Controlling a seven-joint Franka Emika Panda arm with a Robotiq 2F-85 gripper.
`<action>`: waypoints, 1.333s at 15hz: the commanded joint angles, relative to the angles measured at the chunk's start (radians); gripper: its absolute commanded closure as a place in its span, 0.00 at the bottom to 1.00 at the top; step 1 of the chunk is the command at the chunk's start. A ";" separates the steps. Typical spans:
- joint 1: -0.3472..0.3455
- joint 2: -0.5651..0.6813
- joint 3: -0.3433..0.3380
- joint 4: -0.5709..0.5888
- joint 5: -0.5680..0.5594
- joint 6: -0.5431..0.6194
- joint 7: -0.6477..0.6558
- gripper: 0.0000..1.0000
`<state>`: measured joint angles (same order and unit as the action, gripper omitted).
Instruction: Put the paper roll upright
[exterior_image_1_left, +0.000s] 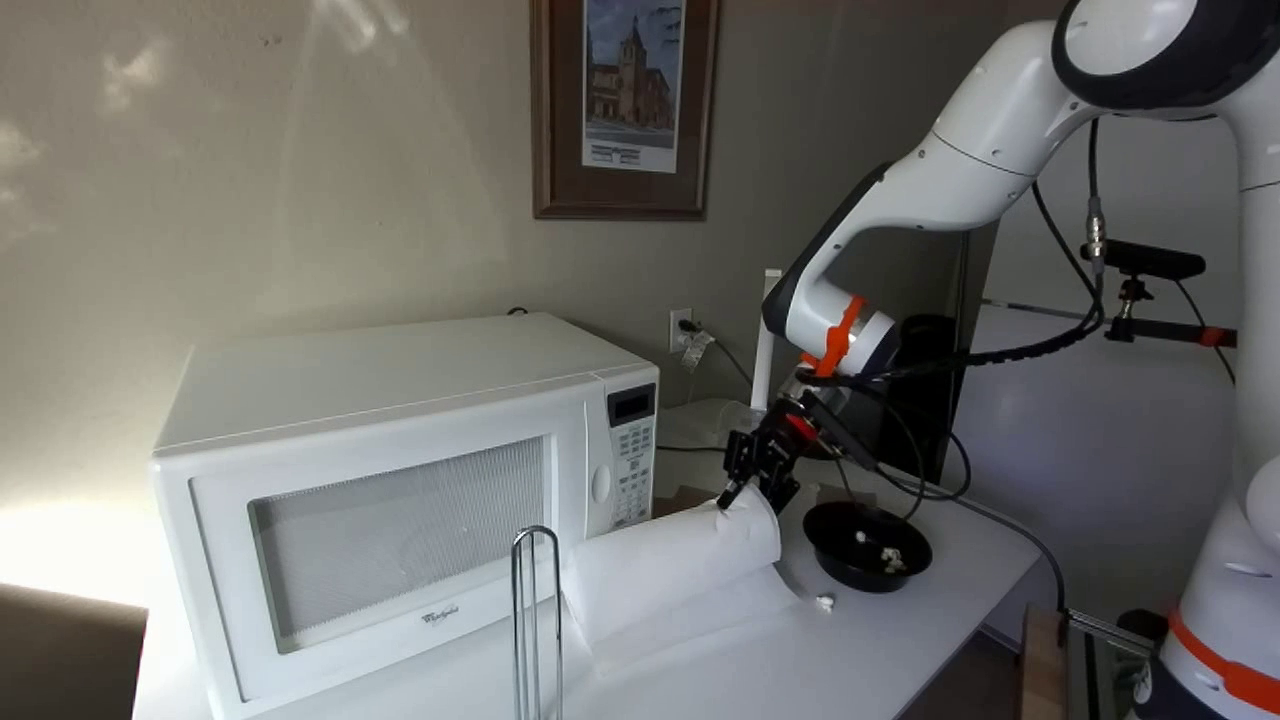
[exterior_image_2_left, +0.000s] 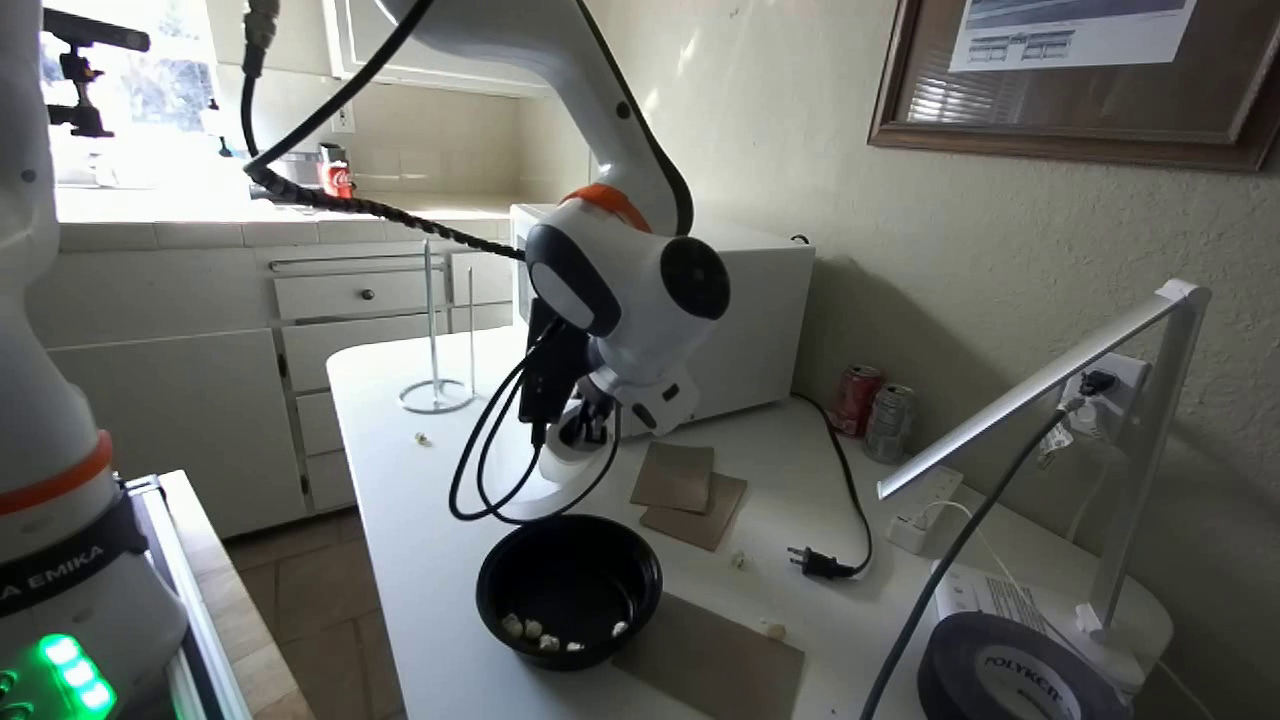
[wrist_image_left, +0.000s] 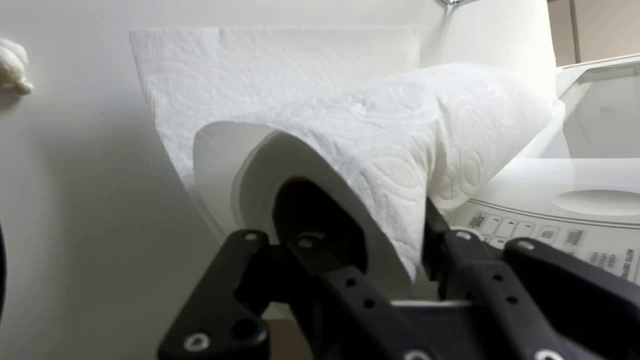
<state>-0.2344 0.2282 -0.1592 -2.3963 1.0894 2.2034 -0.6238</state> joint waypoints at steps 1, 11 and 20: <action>0.036 -0.102 -0.008 -0.053 -0.108 0.032 0.115 0.94; 0.100 -0.302 0.033 -0.066 -0.585 0.072 0.609 0.94; 0.124 -0.359 0.072 -0.024 -0.817 0.028 0.814 0.78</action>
<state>-0.1159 -0.1311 -0.0808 -2.4219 0.2742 2.2334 0.1895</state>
